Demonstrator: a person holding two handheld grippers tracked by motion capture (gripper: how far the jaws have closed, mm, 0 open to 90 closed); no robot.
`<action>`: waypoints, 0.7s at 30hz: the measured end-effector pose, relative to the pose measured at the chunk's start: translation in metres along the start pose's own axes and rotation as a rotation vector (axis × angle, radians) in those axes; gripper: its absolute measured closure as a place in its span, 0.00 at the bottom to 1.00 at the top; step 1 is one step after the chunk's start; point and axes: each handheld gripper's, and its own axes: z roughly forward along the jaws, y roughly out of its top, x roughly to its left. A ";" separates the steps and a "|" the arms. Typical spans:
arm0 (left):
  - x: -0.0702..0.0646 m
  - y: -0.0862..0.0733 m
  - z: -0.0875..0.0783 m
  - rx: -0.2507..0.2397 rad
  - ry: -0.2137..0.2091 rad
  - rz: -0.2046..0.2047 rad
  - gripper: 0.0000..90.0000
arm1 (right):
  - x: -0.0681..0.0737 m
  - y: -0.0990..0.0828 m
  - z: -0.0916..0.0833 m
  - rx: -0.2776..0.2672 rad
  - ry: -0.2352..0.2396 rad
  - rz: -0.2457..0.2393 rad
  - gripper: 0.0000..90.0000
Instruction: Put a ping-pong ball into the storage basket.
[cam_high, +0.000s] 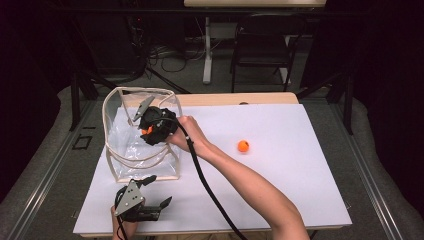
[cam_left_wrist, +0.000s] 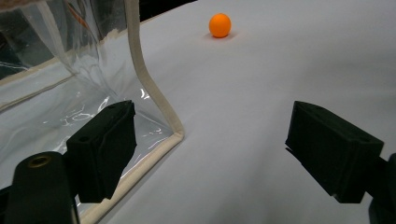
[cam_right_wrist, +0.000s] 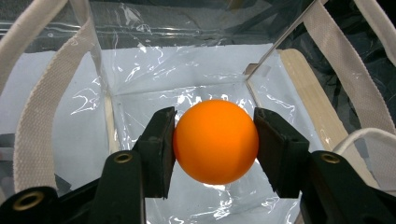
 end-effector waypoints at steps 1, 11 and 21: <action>0.000 0.000 0.000 0.001 0.000 -0.001 0.17 | 0.000 0.000 0.000 0.005 -0.001 0.001 0.55; 0.001 0.000 -0.001 -0.001 0.000 -0.001 0.17 | -0.005 -0.004 -0.006 -0.021 -0.024 0.055 0.26; 0.000 0.000 0.000 0.003 0.001 0.003 0.17 | -0.016 -0.013 -0.026 -0.090 0.012 0.115 0.16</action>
